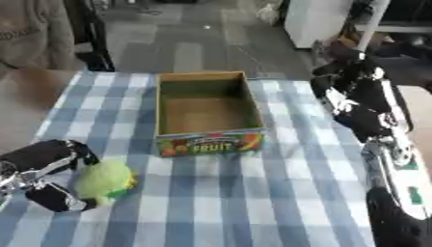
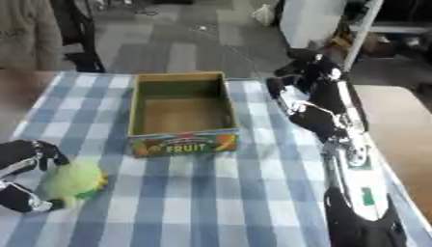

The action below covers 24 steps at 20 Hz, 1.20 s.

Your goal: Pick up objects on the table and place them in the box.

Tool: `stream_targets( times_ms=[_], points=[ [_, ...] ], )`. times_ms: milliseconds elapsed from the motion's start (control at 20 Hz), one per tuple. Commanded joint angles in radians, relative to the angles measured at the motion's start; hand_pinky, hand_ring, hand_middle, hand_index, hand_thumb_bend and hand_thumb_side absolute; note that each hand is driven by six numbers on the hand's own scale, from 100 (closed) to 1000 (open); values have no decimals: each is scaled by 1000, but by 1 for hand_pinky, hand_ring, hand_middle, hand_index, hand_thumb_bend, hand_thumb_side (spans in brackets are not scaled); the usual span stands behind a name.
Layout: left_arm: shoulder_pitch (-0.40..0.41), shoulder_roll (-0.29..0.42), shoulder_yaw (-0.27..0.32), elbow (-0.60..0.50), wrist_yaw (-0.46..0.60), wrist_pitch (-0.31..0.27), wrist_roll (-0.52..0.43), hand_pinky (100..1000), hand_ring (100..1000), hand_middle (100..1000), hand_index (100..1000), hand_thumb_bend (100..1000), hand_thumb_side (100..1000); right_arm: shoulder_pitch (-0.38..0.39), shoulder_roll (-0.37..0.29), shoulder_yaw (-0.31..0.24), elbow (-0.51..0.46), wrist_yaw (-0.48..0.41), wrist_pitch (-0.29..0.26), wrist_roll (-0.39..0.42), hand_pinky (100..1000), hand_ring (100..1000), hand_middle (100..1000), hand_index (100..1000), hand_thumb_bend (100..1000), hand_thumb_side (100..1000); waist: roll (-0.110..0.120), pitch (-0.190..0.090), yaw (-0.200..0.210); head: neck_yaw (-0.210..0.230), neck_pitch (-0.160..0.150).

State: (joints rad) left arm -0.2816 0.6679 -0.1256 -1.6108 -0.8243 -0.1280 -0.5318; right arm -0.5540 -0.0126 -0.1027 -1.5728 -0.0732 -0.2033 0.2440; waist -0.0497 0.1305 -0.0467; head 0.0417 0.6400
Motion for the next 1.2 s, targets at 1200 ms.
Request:
stream_targets(
  times_ms=[1200],
  points=[
    [-26, 7, -22, -6, 6, -6, 108, 426, 402, 452, 600, 247, 277, -25, -11, 3, -5, -10, -5, 4, 570, 631, 500, 722, 410, 100, -2, -7, 1, 1, -9]
  ],
)
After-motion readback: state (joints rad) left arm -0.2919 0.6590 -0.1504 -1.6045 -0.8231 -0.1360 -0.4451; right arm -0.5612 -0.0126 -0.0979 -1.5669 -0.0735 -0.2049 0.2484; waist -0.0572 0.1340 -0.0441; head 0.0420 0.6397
